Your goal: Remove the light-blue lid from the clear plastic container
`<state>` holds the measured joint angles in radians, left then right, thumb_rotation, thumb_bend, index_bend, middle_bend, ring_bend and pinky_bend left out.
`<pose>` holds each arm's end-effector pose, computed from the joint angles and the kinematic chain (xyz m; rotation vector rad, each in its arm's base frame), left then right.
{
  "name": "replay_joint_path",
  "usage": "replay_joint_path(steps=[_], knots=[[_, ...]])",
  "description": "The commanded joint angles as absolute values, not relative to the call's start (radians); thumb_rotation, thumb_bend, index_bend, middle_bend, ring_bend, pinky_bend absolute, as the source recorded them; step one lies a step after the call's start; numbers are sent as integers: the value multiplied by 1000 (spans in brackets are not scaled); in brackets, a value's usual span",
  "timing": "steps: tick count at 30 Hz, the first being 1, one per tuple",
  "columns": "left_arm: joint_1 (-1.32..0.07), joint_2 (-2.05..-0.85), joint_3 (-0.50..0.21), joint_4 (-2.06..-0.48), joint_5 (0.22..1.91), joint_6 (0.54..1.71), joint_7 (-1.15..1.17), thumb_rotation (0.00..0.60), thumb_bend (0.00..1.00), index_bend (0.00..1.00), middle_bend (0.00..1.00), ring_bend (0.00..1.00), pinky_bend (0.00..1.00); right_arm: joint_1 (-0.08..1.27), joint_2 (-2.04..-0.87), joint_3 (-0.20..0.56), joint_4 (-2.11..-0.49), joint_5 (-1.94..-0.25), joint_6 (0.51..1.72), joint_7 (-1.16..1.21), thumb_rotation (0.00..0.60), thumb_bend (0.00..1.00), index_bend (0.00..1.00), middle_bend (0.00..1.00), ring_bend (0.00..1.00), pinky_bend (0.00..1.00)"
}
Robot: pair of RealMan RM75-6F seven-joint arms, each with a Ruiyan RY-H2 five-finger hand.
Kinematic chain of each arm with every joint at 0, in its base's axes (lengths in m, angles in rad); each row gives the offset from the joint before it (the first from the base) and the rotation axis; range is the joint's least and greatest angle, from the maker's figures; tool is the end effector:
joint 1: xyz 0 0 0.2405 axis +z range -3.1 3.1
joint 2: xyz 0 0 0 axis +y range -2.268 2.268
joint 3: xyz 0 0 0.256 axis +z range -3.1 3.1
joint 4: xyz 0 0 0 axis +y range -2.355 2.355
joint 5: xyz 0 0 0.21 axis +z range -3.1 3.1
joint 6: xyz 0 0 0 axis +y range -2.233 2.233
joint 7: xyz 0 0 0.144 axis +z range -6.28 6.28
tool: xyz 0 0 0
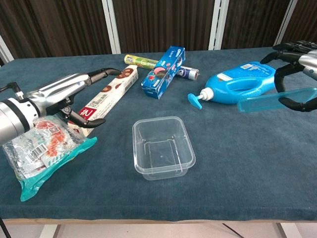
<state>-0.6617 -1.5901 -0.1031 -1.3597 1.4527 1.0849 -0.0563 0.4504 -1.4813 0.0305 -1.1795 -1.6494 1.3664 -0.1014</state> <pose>-0.1612 0.3200 -0.0193 -1.8872 -1.0113 -1.2109 -0.2558 -0.2874 0.0505 1.8021 -0.5099 1.0030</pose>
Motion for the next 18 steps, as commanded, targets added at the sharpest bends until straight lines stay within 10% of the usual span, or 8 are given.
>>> replay_joint_path(steps=[1,4,9,18], knots=[[-659,-1593,-98,-1355,1458,1088,-54,600,303,0,0,0,0,431,-1535,8,-1078,-1657,1376,-83,600,538,672,148,0,0],[-658,-1596,-93,-1352,1464,1092,-49,600,303,0,0,0,0,427,-1576,-12,-1036,-1663,1356,-69,600,530,461,140,0,0],[-655,-1592,-88,-1355,1474,1099,-47,600,301,0,0,0,0,421,-1587,-23,-1052,-1647,1319,-93,600,189,17,11,0,0],[-630,-1503,-59,-1428,1508,1126,-46,600,293,0,0,0,0,418,-1398,-108,-1430,-1623,1163,-267,600,29,0,0,0,0]])
